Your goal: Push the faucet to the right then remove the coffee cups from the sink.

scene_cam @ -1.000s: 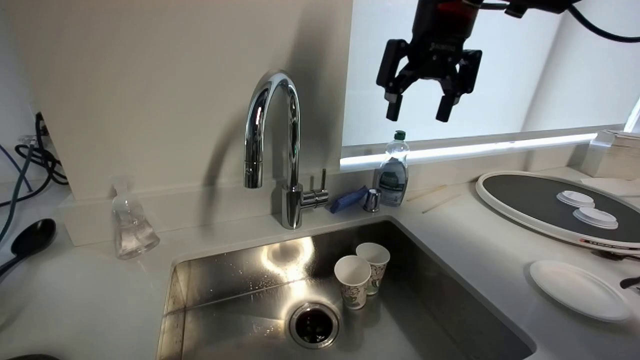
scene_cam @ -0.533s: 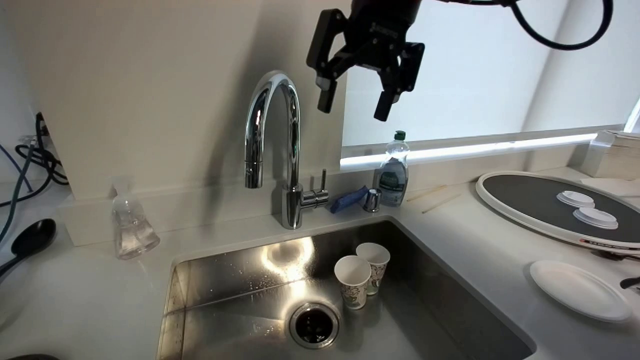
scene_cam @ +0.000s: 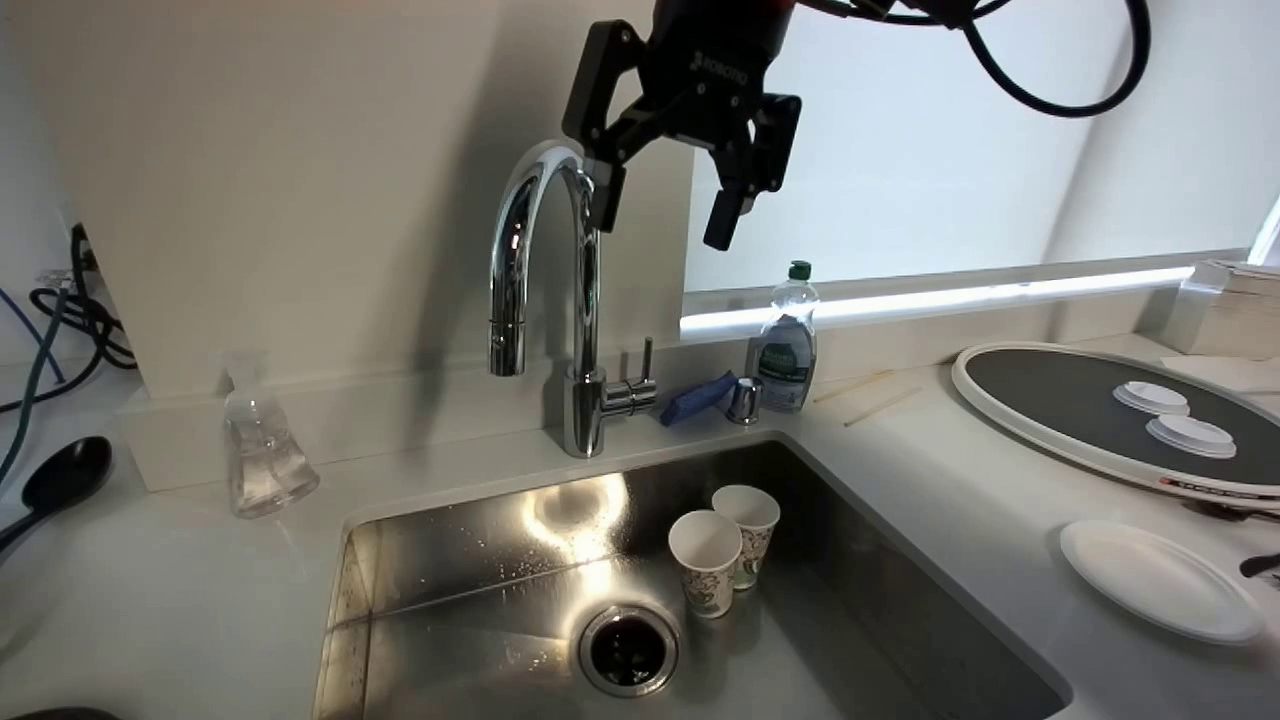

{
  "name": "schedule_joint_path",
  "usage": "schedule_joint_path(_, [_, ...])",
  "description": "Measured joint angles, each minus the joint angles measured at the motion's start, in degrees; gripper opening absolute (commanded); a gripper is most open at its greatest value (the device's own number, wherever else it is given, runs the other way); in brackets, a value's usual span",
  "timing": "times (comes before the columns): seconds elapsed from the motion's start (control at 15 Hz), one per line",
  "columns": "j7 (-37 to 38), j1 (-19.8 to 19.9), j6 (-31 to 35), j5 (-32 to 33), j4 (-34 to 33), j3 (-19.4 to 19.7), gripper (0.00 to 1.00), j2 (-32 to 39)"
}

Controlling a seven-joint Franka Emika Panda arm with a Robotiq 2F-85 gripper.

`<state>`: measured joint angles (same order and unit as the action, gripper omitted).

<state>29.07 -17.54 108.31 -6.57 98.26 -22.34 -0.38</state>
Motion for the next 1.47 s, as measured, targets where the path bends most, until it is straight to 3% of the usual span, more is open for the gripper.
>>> schedule_joint_path(0.6, [4.7,-4.6,0.0,2.8,-2.0,-0.9,1.0,2.5])
schedule_joint_path(1.47, [22.7,-12.1,1.9,22.5,-8.2,-2.3,1.0,10.1])
